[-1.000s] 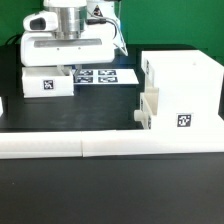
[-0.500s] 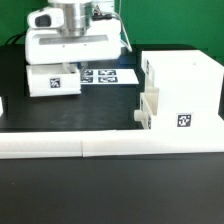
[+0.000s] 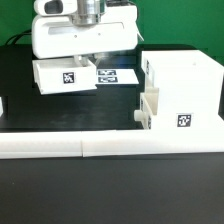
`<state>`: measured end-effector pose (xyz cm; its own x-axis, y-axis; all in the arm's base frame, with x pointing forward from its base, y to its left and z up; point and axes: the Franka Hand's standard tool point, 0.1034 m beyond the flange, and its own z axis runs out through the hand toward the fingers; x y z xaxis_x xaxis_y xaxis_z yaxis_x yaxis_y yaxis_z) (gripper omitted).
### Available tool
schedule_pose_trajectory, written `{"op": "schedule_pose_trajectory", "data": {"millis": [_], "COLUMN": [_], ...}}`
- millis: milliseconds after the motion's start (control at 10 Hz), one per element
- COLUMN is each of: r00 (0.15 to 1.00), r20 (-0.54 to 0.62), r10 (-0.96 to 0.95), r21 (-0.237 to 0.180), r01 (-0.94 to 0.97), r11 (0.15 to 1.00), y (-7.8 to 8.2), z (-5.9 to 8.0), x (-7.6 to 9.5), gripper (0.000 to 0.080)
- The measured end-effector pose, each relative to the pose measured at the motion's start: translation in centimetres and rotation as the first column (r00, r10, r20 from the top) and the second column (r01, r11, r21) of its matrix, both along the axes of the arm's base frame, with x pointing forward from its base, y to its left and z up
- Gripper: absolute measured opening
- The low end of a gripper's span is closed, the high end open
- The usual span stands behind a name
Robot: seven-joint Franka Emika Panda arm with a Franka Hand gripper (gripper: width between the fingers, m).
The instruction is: Assemble drawer
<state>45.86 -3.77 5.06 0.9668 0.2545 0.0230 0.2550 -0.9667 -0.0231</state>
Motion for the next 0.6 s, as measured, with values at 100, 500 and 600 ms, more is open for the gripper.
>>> {"op": "schedule_pose_trajectory", "data": {"millis": [100, 500, 600], "r00": [1.0, 0.944, 0.914], "r20": [-0.003, -0.002, -0.014], "r10": [0.019, 0.329, 0.406], "r21": [0.0, -0.007, 0.002], "r01": [-0.019, -0.329, -0.406], "r11": [1.0, 0.944, 0.914], "y": [0.0, -1.2, -1.2], "z": [-0.2, -0.8, -0.4], "x": [-0.3, -1.1, -0.4], "gripper": [0.0042, 0.0042, 0.0042]}}
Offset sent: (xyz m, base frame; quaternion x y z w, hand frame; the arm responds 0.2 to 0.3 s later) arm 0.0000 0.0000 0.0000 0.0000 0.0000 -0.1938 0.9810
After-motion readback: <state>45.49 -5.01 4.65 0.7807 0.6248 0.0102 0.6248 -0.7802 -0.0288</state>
